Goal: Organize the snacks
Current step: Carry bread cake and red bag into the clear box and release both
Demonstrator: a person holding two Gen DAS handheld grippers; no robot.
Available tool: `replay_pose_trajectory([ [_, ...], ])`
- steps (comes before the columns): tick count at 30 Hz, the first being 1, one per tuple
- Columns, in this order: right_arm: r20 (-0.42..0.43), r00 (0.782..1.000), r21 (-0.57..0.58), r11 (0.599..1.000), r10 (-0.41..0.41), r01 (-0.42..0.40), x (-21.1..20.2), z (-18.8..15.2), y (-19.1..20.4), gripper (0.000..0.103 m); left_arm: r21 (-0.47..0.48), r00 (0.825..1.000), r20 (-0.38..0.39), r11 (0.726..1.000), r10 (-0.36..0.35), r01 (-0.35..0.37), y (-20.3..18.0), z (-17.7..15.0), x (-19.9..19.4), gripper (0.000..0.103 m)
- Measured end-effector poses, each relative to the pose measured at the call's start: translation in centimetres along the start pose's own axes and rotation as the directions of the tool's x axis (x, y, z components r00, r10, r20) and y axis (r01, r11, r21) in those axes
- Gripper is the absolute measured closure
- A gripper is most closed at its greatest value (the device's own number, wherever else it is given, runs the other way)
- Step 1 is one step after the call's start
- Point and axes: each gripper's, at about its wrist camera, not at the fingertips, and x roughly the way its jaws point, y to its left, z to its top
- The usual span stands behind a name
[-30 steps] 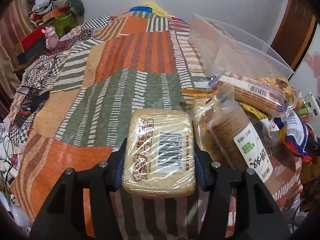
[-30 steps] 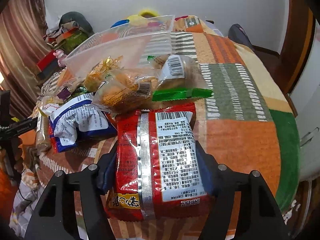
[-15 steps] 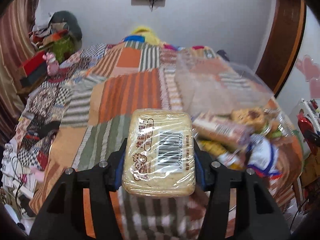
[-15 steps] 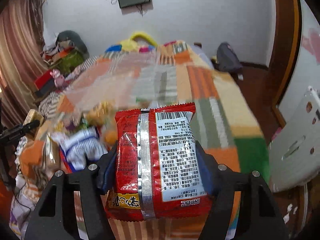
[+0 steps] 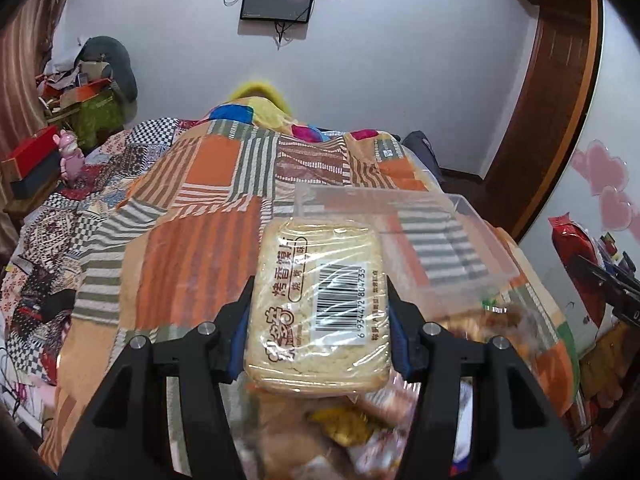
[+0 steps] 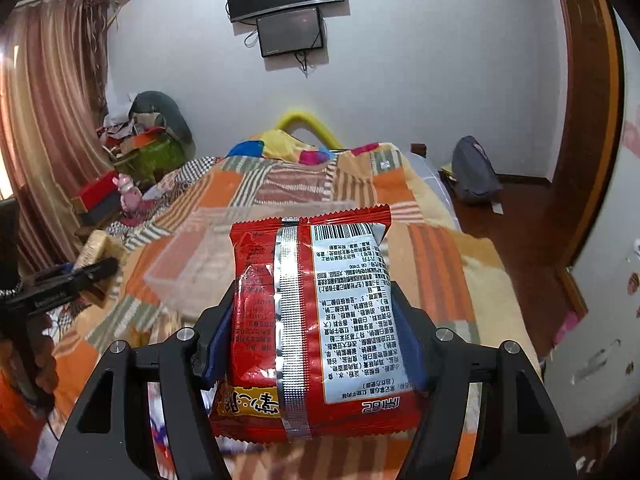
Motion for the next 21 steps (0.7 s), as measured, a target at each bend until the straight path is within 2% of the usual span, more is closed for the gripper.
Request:
replay_pose_trajectory([
  [9,-0.025,1.000,-0.040,0.999,0.012,-0.013,3.8,2.0,0.8,0.039,0.018,0.999,-0.036,1.000,-0.020,0.021,-1.7,3.3,5.3,0.048],
  [21,-0.174,0.985,-0.054,0.998,0.016,-0.026,9.7,2.3,0.6,0.039,0.105,0.986,-0.165,0.994,0.006,0.011,-4.2,4.1,12.0,0.048],
])
